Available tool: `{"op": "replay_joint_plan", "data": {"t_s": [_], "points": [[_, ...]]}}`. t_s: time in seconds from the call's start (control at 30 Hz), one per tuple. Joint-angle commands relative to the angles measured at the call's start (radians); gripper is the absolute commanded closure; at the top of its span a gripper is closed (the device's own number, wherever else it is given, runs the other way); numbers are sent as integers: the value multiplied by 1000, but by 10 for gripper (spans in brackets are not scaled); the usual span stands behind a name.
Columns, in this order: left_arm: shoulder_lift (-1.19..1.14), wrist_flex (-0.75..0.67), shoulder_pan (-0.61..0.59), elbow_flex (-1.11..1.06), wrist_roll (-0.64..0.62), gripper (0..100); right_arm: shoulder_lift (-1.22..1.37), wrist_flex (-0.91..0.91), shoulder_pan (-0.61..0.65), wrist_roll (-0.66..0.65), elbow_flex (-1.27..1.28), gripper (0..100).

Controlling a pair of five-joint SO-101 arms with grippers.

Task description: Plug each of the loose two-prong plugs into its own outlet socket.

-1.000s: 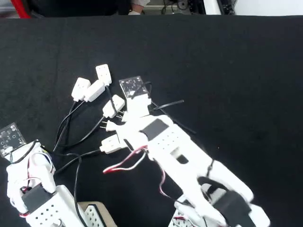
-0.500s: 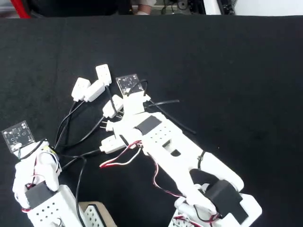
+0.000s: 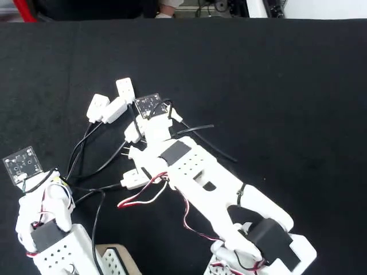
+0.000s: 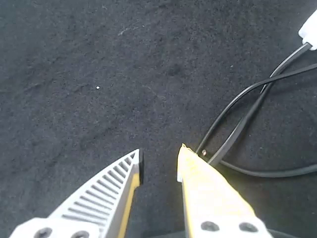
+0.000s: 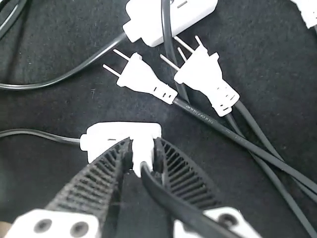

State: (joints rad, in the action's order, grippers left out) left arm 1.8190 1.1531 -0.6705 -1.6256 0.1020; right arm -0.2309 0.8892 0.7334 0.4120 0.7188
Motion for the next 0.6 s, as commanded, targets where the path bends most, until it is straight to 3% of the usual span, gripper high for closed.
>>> {"op": "replay_joint_plan", "data": {"t_s": [0.0,0.3,0.57], "points": [[5,-21,13,8,6,866,-15,57,12,12,-65,987],[5,-21,13,8,6,866,-185,184,17,11,-53,987],[5,-21,12,8,6,866,-117,161,72,61,-25,987]]}}
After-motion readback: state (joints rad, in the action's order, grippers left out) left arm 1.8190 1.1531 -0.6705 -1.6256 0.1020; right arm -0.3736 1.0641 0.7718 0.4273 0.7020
